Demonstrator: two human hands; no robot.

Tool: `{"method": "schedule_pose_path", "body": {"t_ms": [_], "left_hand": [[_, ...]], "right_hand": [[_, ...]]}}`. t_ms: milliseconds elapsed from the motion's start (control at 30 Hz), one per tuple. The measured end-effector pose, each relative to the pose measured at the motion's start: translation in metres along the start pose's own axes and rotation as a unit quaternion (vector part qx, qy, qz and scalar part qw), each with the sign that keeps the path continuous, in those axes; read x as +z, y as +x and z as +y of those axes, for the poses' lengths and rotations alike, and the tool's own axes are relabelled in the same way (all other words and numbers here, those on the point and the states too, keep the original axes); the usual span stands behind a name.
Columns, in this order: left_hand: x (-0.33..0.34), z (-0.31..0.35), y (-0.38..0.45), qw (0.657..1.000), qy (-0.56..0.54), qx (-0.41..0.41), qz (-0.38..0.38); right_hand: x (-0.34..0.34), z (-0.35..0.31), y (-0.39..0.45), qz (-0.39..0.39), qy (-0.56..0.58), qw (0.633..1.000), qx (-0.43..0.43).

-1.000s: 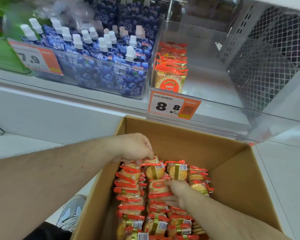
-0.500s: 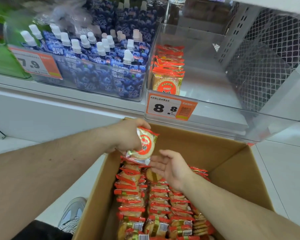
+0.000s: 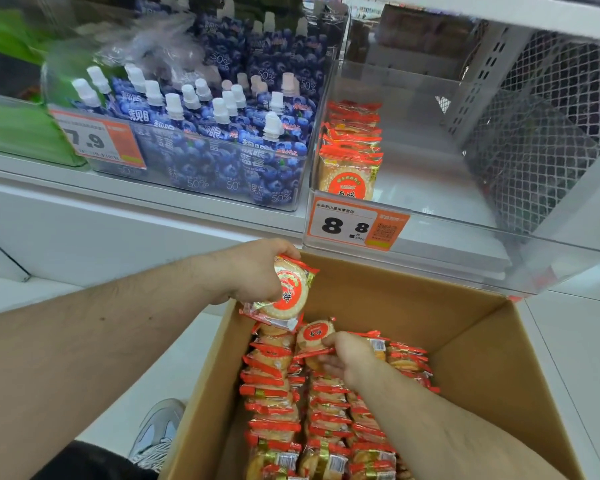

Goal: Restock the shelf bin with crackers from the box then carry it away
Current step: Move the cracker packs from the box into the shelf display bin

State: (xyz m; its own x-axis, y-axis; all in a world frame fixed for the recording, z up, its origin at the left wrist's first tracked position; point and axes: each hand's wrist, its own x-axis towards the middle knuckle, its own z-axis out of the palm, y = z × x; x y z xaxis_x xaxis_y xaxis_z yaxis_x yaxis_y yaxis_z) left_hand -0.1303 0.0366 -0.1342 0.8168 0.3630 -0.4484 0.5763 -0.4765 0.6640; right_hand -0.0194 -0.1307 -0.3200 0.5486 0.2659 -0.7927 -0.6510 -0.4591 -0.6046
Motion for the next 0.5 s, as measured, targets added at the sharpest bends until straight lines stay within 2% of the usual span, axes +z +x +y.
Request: {"method": "schedule_pose_path", "body": {"t_ms": [133,267,400,500], "left_hand": [[0.002,0.0,0.002,1.0,-0.015,0.004,-0.01],[0.01,0.001,0.001,0.999,-0.007,0.011,-0.036],[0.014,0.006,-0.003,0.998,-0.008,0.021,-0.051],[0.017,0.011,-0.011,0.996,-0.054,0.035,-0.065]], "right_hand": [[-0.039,-0.007,-0.034,-0.051,-0.005,0.999,0.004],[-0.081,-0.016,-0.083,-0.146,-0.001,0.989,-0.016],[-0.105,-0.021,-0.125,-0.203,0.059,0.977,-0.027],[-0.108,-0.024,-0.15,-0.24,0.12,0.962,-0.048]]}}
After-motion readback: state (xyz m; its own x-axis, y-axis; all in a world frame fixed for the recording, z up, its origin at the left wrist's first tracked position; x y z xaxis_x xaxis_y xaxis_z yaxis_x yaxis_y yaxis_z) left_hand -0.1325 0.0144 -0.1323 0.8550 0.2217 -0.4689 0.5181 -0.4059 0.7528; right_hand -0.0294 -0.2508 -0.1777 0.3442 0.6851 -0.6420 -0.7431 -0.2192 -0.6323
